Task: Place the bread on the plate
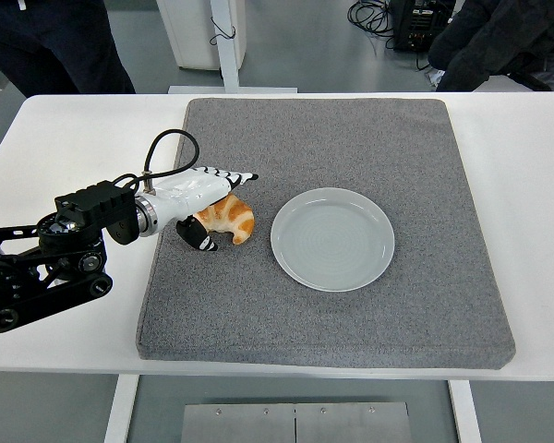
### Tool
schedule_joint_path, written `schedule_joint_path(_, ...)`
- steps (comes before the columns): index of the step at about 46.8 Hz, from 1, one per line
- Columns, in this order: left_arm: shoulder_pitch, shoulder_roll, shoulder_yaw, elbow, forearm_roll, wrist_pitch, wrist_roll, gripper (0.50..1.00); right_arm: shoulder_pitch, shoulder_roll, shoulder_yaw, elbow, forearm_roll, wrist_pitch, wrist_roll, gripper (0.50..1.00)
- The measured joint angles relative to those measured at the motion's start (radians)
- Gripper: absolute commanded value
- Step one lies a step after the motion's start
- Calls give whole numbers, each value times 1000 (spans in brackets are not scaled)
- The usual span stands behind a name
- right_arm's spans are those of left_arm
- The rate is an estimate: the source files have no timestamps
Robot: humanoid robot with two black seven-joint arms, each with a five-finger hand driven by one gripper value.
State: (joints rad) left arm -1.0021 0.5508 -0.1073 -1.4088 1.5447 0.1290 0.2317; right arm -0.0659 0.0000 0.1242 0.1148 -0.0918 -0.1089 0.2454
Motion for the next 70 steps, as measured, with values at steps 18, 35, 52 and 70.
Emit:
schedule_joint_path(18,3,-38,-6,41,6,40,-2,1000,0,0,0,0,0,0,0,1000)
schedule_joint_path(35,12,-54,-3,70,54,68,-14,977,0,0,0,0,0,0,0,1000)
schedule_joint_path(52,23,-64,0,84,56,77,-17,701,0,0,0,0,0,0,0,1000)
schedule_joint_path(70,34,-83,0,107,53,75,-17,500,0,0,0,0,0,0,0,1000)
